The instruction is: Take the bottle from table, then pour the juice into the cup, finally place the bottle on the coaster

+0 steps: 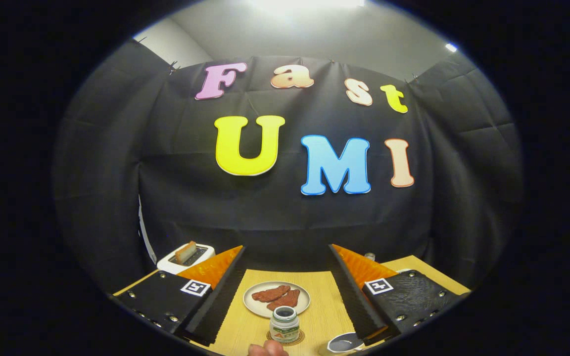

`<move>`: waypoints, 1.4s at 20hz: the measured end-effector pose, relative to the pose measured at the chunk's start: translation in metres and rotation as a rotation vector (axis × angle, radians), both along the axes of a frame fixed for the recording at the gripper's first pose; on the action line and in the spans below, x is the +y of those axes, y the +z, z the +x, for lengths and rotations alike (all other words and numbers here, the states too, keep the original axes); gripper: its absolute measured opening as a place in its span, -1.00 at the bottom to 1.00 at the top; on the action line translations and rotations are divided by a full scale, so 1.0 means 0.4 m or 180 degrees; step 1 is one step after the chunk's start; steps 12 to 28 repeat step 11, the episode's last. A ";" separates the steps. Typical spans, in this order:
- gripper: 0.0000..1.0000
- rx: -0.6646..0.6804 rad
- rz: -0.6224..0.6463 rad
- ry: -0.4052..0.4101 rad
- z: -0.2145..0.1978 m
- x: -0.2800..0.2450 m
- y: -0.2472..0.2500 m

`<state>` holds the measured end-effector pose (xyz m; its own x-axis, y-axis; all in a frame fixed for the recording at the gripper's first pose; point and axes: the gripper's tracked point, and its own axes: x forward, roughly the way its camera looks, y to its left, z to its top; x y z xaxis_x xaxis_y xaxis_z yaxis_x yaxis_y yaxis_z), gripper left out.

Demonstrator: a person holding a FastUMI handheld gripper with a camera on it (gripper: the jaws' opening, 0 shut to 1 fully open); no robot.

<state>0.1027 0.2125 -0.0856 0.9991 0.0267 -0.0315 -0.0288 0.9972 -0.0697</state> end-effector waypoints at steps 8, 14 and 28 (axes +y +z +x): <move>0.95 -0.0104 -0.0063 -0.0057 -0.084 -0.042 0.395; 0.95 -0.0207 0.0031 0.0094 -0.091 -0.084 0.447; 0.95 -0.0207 0.0031 0.0094 -0.091 -0.084 0.447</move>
